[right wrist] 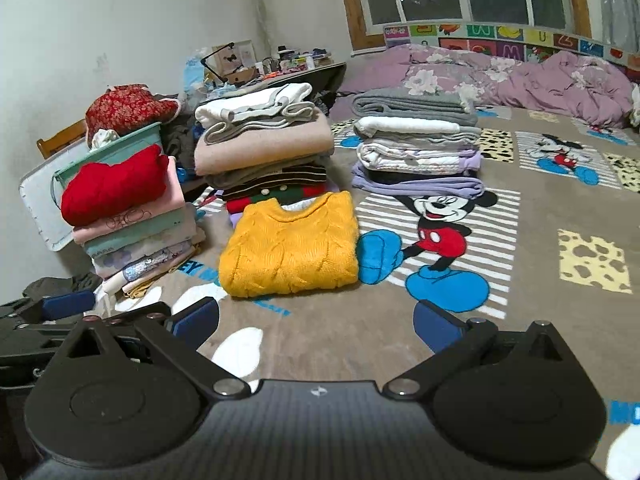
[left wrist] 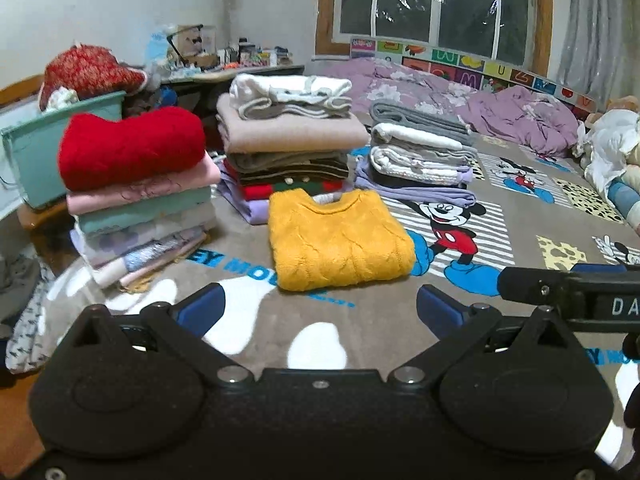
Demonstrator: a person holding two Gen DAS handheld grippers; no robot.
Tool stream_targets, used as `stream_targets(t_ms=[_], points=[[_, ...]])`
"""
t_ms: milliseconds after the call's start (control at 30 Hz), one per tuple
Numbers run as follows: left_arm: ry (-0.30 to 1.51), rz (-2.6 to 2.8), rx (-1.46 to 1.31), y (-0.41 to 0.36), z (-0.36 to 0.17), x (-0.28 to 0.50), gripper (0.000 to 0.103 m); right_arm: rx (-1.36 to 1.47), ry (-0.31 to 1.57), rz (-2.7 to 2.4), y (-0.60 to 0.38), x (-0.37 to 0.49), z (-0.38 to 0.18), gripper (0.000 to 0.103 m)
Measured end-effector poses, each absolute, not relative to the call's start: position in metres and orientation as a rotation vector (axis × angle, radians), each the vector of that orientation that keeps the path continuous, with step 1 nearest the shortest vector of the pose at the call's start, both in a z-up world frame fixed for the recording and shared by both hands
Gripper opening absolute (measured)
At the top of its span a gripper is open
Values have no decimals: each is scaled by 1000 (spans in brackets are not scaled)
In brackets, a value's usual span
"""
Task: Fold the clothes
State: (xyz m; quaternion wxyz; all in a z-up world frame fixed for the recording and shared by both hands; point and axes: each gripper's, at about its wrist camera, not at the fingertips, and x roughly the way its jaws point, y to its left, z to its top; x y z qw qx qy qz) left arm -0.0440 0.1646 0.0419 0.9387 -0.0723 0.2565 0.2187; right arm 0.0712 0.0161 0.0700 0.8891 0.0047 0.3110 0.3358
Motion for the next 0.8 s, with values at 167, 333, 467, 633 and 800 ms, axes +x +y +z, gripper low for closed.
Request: stream_targets(t_ms=[167, 333, 467, 633, 800], points=[[517, 452, -147, 160, 48, -57, 103, -1, 638, 681, 12, 56, 76, 103], [512, 462, -124, 151, 54, -65, 103, -15, 621, 671, 5, 44, 81, 103], [516, 455, -132, 148, 57, -68, 103, -14, 615, 667, -1, 39, 84, 103], [519, 450, -145, 146, 58, -70, 103, -15, 611, 674, -5, 34, 88, 103], [521, 447, -138, 144, 59, -70, 103, -18, 609, 677, -7, 30, 88, 103]])
